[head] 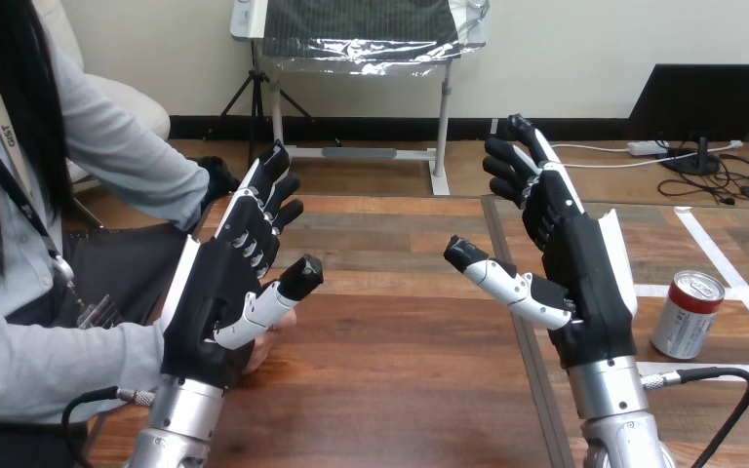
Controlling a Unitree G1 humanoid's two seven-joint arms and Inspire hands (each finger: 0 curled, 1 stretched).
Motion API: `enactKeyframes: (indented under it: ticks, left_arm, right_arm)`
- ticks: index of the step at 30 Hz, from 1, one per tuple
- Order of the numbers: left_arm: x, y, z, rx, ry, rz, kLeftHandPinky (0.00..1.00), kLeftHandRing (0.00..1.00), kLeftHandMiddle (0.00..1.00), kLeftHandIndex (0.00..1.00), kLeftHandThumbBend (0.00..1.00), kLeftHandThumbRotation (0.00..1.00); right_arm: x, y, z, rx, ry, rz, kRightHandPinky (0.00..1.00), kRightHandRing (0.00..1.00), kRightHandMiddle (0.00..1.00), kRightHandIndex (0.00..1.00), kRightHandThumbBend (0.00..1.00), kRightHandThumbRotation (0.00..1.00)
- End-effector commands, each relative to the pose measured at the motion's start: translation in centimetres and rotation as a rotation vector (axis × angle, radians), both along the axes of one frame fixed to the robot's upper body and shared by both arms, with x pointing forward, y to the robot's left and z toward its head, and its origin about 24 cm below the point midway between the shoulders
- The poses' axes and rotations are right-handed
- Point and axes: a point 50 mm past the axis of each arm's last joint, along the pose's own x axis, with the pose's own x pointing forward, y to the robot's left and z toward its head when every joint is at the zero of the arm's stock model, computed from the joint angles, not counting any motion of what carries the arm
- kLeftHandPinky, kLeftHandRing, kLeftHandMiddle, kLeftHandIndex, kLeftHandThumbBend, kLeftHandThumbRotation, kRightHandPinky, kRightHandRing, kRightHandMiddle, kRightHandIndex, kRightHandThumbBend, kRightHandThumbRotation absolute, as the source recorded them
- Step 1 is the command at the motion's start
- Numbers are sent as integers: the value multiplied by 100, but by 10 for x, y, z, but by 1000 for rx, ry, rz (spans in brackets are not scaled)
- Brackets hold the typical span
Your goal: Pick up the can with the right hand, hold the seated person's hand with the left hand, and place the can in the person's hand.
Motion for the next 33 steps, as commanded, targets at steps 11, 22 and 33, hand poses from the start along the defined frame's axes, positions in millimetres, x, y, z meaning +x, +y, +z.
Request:
enactKeyframes:
  ticks: [11, 22, 33]
  left_arm:
    - [10, 0, 16, 1, -81, 0, 92, 95, 97, 94, 100, 56]
    - [12, 0, 14, 3, -72, 5, 92, 95, 97, 94, 100, 56]
    - [14, 0, 13, -3, -60, 5, 92, 95, 97, 94, 100, 56]
  right_arm:
    - [9, 2, 23, 24, -111, 10, 88, 88, 89, 94, 76, 34]
    - [11, 3, 23, 21, -108, 11, 88, 87, 89, 94, 76, 34]
    - [13, 3, 22, 9, -100, 1, 88, 88, 89, 94, 75, 33]
